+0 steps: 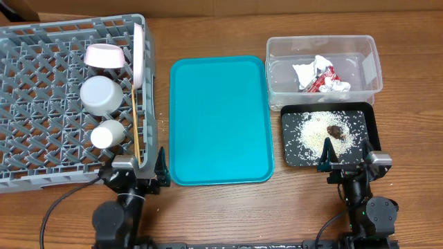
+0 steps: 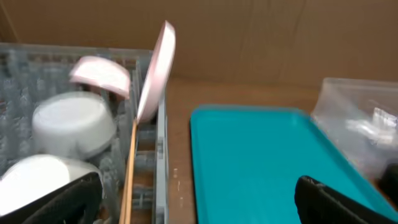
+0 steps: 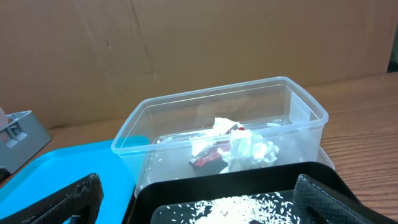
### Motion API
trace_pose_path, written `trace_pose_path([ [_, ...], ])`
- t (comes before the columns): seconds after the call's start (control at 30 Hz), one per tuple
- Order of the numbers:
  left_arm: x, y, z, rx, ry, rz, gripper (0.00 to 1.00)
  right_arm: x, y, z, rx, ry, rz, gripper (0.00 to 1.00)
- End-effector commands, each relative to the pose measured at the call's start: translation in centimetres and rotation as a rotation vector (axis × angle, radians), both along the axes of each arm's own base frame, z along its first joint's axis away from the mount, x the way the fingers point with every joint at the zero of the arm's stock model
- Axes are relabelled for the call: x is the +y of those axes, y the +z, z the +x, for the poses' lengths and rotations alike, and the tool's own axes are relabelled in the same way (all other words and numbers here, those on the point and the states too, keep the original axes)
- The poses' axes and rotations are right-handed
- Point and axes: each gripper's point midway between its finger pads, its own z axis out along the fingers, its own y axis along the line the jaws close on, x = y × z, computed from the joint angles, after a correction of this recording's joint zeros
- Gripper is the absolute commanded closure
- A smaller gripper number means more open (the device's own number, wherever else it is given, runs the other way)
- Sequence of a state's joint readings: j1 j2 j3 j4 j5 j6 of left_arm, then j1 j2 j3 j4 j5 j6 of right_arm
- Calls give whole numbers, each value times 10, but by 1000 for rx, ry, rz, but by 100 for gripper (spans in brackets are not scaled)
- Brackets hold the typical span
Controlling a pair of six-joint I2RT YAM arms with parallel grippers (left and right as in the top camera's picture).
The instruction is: Sort waste into correct bins and load items into the dishwasher
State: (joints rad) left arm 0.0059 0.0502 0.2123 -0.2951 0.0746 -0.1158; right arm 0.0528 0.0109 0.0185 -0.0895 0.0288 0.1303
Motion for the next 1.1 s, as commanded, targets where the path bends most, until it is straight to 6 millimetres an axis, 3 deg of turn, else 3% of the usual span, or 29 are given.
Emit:
trace_pose_path([
  [0.0,0,4,8,-134,-1,21,0,0,-2,0,-4,0,-3,0],
  [0.1,0,7,13,-220,-1,73,0,0,-2,0,-4,0,-3,0],
  [0.33,-1,-37,14,-60,-9,72,0,0,-2,0,-4,0,-3,0],
  [1.07,0,-36,14,-66,-7,72,0,0,-2,0,-4,0,-3,0],
])
